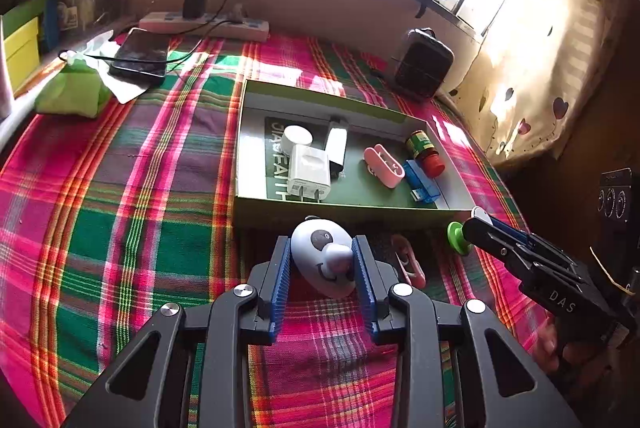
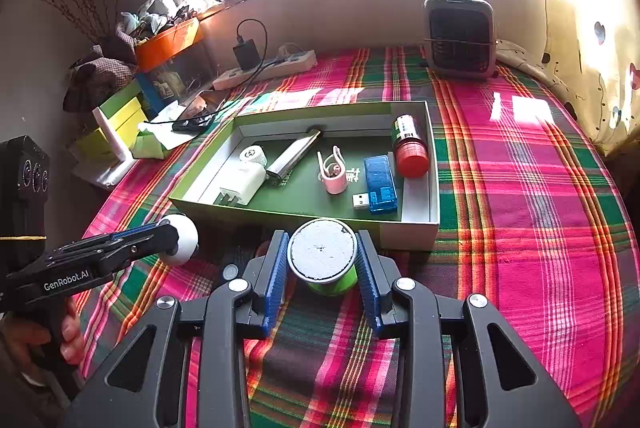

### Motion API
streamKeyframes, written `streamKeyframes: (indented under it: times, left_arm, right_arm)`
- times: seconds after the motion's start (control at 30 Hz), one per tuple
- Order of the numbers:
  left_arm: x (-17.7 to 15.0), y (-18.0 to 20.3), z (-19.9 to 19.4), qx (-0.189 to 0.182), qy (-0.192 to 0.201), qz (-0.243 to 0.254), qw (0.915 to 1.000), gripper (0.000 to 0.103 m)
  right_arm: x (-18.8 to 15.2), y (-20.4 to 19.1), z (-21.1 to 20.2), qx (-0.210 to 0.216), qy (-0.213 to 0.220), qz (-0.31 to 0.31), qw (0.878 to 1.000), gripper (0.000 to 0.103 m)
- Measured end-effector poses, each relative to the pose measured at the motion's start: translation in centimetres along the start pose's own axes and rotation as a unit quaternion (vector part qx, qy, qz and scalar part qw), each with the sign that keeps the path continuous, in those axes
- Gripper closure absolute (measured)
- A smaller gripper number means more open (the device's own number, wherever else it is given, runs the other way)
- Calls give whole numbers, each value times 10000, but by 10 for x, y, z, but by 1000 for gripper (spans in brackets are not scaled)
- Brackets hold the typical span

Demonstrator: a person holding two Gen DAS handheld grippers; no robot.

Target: Organize rigid objects

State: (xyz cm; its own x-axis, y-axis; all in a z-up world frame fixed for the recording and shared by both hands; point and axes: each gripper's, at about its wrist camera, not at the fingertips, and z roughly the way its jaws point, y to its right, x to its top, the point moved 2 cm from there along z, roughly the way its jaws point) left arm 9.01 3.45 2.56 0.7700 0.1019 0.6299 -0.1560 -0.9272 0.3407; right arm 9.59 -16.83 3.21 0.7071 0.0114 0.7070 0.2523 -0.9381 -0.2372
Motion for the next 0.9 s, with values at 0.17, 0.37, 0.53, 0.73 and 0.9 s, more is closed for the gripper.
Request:
streamKeyframes:
  times: [0.17, 0.37, 0.53, 0.73, 0.9]
  left_arm:
    - [9, -1, -2, -94, 42, -40, 9999, 74]
    - [18, -4, -1, -103, 101, -55, 9999, 74]
    - [32, -8, -1, -97, 157, -74, 9998, 74]
    - [49, -11, 0, -145, 229, -66, 9996, 74]
    - [61, -14, 8, -192, 197, -87, 9996, 74]
  right_arm:
    - [8, -2, -2, 21, 64, -36, 10000, 68]
    - [15, -3, 2, 80, 58, -47, 9999, 68]
    - [24, -5, 5, 144, 77, -48, 9999, 68]
    - [35, -7, 14, 190, 60, -74, 9998, 68]
    - [42, -8, 25, 236, -23, -80, 9997, 68]
